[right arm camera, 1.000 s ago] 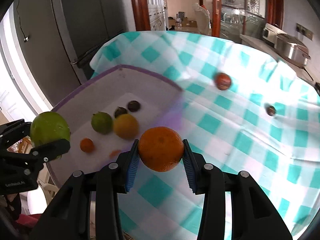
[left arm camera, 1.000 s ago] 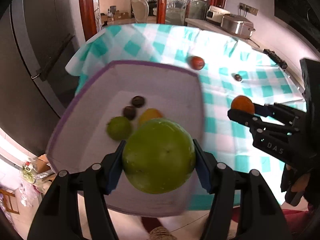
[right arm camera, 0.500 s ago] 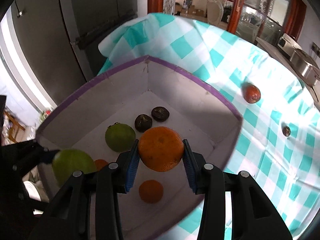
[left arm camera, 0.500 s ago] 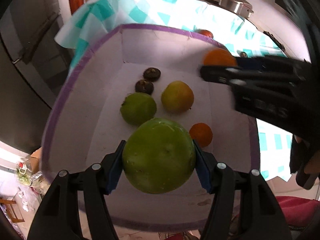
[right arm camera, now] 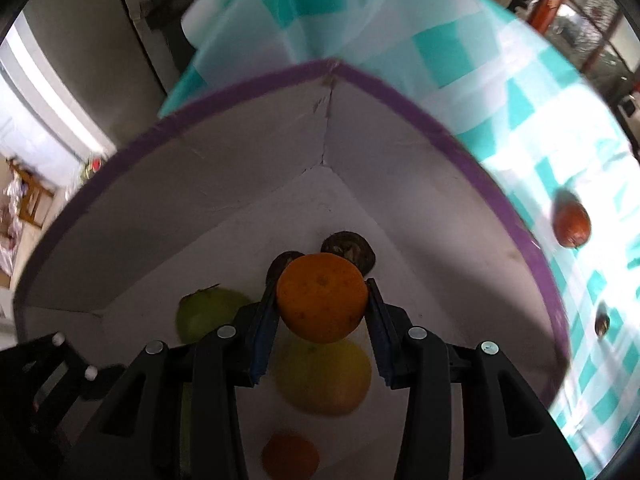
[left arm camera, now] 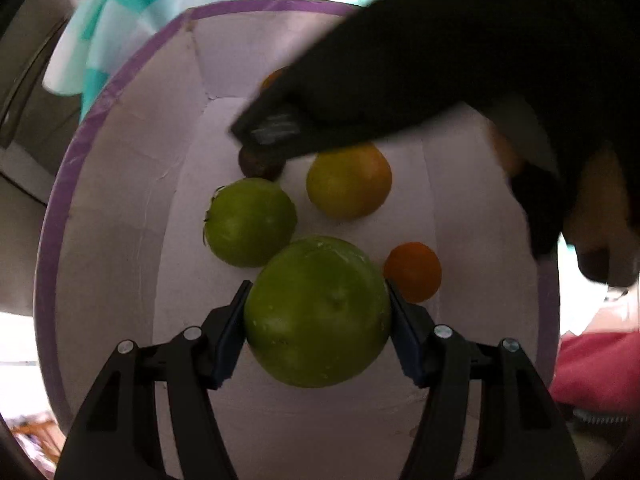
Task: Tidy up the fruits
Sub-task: 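Open both tools to drop the fruits and move back to the table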
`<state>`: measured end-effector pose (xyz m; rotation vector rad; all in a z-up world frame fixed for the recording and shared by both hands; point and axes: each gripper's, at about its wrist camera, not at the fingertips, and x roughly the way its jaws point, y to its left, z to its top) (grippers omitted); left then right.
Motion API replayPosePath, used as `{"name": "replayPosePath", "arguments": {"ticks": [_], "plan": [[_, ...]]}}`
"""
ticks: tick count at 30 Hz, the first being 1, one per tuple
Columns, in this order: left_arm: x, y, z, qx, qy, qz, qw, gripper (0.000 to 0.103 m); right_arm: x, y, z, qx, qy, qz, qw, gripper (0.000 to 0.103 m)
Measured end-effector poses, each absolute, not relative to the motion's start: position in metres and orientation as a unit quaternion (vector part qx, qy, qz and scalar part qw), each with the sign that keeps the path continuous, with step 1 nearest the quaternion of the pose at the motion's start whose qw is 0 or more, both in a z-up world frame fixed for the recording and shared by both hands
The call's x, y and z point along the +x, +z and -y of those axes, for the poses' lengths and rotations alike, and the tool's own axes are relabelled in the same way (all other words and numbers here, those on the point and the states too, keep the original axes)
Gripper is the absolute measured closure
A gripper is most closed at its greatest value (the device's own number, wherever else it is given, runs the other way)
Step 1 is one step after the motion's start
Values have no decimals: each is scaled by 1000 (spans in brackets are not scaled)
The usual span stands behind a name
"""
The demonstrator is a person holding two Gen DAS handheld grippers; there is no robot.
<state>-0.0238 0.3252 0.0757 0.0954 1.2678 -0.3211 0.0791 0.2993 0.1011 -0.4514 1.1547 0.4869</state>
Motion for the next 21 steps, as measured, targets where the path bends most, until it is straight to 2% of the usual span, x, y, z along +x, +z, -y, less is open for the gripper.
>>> {"name": "replayPosePath", "arguments": {"ticks": [6, 11, 15, 16, 18, 21], "plan": [[-21, 61, -326, 57, -128, -634, 760, 39, 102, 68, -309, -216, 225, -584, 750, 59], [-15, 57, -325, 63, -120, -648, 750, 39, 111, 66, -311, -200, 235, -587, 749, 57], [-12, 57, -327, 57, -119, -651, 747, 38, 112, 66, -309, -192, 229, -587, 753, 45], [-11, 58, -327, 56, -120, -650, 748, 36, 112, 66, -307, -186, 229, -588, 754, 42], [-7, 63, -332, 48, -124, -644, 753, 24, 111, 69, -305, -183, 225, -583, 759, 37], [-7, 67, -330, 53, -129, -643, 753, 21, 110, 81, -301, -171, 223, -572, 770, 30]]}}
